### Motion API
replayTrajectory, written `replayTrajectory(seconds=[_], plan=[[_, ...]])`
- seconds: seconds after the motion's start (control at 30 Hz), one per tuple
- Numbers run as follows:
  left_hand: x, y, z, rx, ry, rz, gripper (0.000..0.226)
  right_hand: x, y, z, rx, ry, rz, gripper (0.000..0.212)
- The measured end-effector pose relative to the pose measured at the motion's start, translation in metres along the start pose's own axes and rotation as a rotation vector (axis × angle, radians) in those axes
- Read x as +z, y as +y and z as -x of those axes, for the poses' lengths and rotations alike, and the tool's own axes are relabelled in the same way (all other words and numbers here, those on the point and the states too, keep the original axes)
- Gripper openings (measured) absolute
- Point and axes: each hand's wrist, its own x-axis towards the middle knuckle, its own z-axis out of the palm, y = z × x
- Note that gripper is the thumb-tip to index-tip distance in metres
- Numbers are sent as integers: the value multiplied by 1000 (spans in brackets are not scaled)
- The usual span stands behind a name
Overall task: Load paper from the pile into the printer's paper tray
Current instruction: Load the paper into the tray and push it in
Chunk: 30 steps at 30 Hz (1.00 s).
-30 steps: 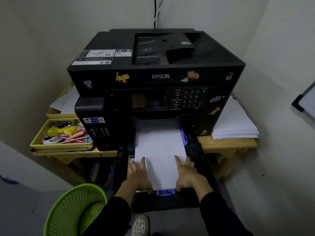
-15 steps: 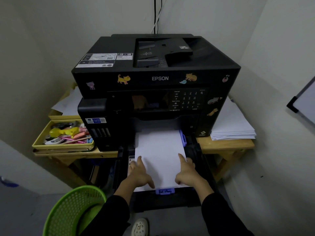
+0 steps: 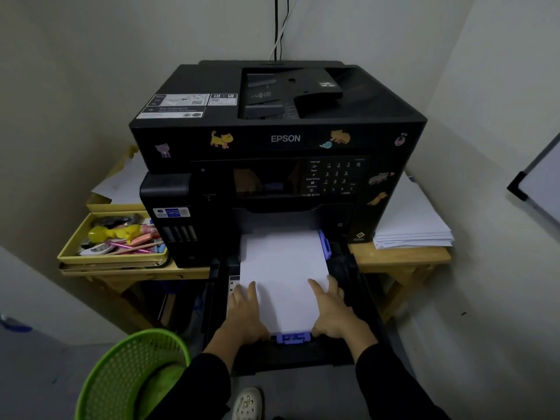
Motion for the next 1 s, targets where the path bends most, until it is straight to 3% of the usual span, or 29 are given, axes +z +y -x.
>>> replayTrajectory(seconds=[0.3,0.47,0.57,0.67,0.73,0.8,0.9,1.0], plan=[[-1,0,0,38,30,-66,127,7,11,-3,-58,67,26,108],[-6,6,0,-12,6,23,123,-2,7,-10,34,33,-247,115],[-12,9,1,-19,-4,145,115,-6,-1,-13,54,77,-405,106],[-14,11,4,29,29,166,106,-6,-6,-11,11,139,-367,90],[-14,11,7,101,-9,213,102,-7,-5,-6,-60,51,-304,87],[-13,11,11,159,-149,186,105,-8,0,2,-121,-95,-163,92],[-4,15,18,175,-339,-101,122,-4,6,16,-168,-232,44,113],[13,17,27,181,-336,-303,136,11,11,26,-197,-246,151,138]])
